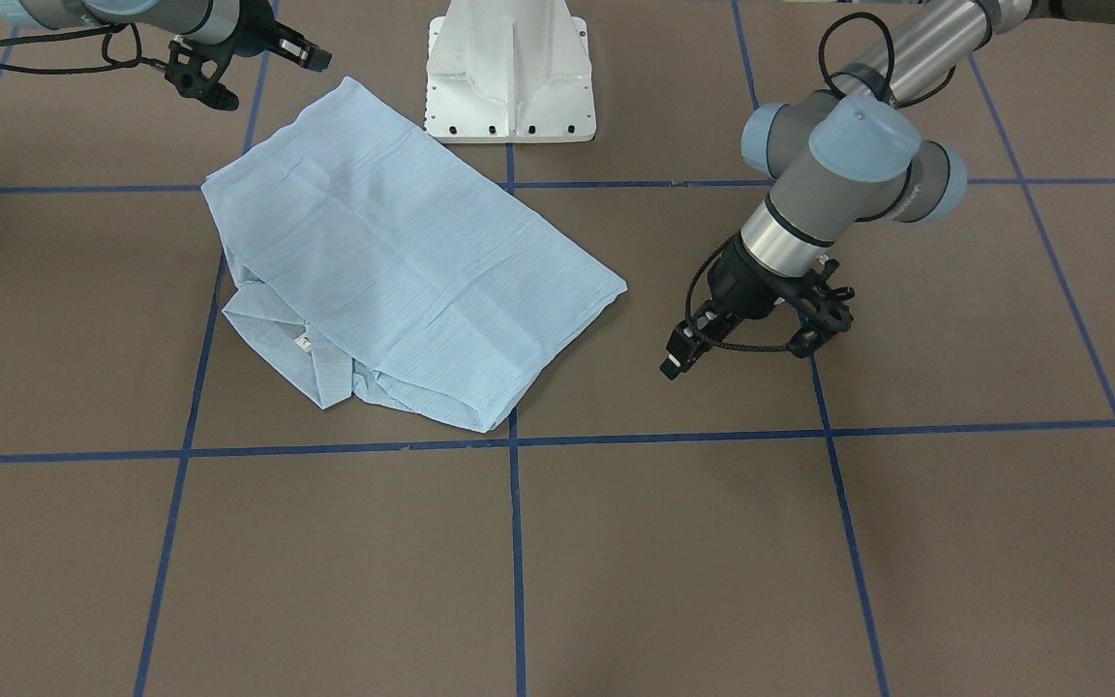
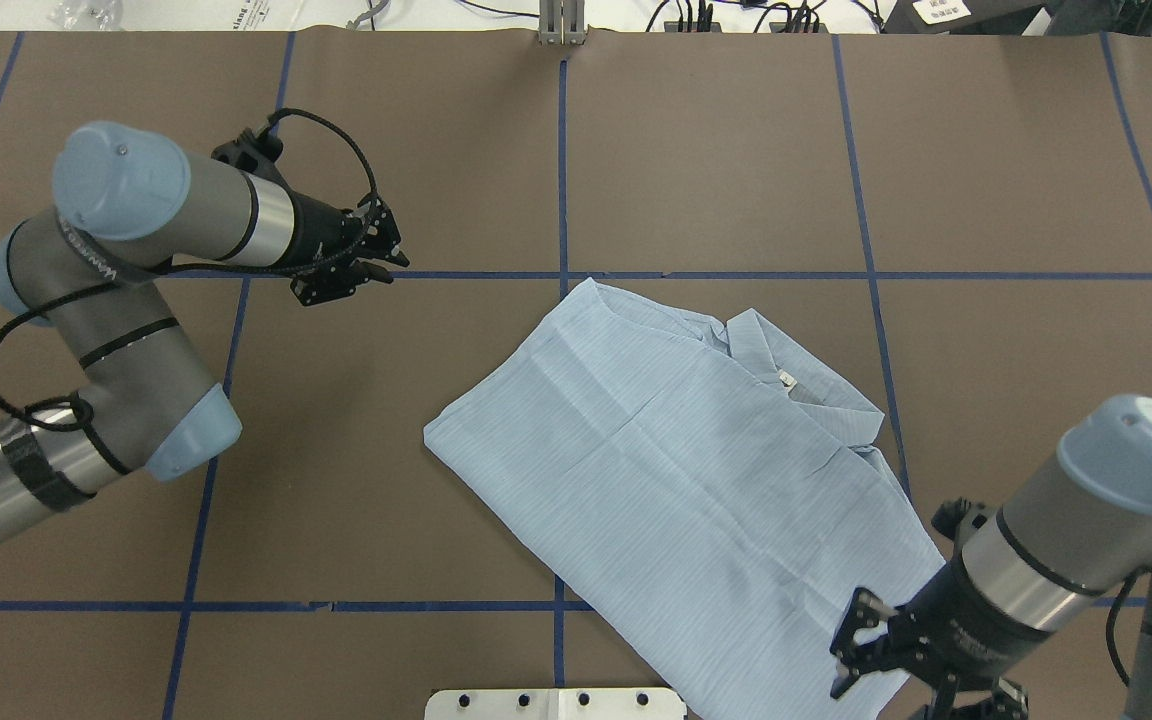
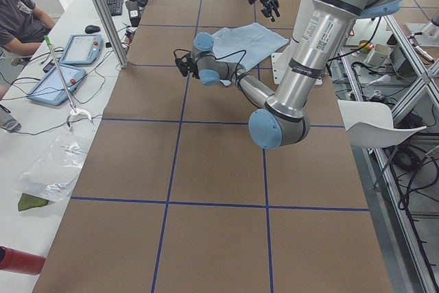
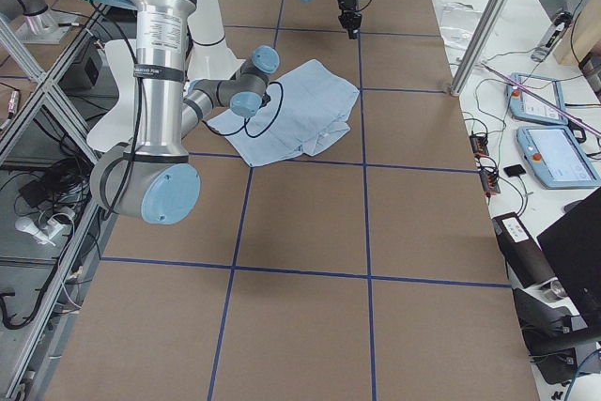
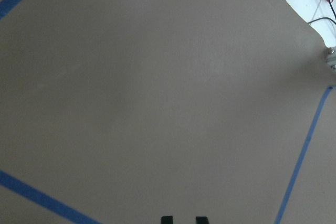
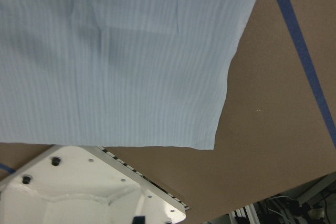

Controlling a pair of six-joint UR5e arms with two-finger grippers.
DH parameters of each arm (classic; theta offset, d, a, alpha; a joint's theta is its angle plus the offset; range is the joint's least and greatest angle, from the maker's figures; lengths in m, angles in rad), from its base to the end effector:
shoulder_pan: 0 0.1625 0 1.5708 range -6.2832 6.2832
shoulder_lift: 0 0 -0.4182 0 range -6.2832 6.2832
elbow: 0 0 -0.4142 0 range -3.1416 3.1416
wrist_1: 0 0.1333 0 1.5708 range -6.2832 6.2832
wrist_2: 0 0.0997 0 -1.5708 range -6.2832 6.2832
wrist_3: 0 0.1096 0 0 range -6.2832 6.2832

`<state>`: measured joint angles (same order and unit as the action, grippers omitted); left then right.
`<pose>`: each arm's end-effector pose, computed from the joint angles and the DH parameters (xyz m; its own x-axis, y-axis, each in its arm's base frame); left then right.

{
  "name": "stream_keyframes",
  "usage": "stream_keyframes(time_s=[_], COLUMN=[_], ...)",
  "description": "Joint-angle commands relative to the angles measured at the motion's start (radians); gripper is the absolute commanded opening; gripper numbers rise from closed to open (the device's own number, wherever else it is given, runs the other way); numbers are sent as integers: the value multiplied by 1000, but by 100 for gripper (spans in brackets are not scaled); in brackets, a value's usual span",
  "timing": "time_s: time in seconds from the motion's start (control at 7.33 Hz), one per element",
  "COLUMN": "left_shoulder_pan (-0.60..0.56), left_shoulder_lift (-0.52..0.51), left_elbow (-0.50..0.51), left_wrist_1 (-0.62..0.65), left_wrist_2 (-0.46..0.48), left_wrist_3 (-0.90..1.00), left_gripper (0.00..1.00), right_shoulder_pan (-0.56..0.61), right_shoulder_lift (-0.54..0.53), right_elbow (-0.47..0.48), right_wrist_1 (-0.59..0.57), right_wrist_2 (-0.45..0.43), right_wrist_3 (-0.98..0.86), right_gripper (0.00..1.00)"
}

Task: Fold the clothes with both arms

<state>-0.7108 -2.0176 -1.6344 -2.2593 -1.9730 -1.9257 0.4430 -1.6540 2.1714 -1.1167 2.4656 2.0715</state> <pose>0.4505 -0.5071 0.2811 0.1456 -0.5473 -0.8242 0.3995 0.7946 -0.4571 -0.3753 -0.2310 0.3307 0.5977 0.6160 0.5131 0.0306 0.6220 -0.7824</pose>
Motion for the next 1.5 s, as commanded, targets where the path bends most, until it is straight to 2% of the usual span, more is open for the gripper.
stream_keyframes(time_s=[0.0,0.14,0.27,0.41,0.82,0.95,1.23,1.36], left_shoulder_pan=[127,201,246,254,289,297,303,304], left_shoulder_lift=[45,45,36,37,40,31,33,33], left_elbow=[-67,-68,-74,-74,-73,-73,-71,-71], left_wrist_1=[10,48,103,107,134,161,162,162], left_wrist_2=[60,153,189,190,201,242,243,244], left_wrist_3=[-144,-174,-183,-183,-200,-202,-202,-202], left_gripper=[43,47,47,50,59,59,59,52], right_shoulder_pan=[213,276,298,299,304,310,313,313], right_shoulder_lift=[154,240,265,269,267,267,269,269], right_elbow=[-152,-229,-240,-239,-243,-243,-242,-240], right_wrist_1=[0,0,0,0,-3,-3,-3,-3], right_wrist_2=[-20,-46,-127,-195,-218,-221,-221,-221], right_wrist_3=[-10,-10,-40,-68,-68,-68,-70,-68], right_gripper=[100,100,100,100,100,100,100,100])
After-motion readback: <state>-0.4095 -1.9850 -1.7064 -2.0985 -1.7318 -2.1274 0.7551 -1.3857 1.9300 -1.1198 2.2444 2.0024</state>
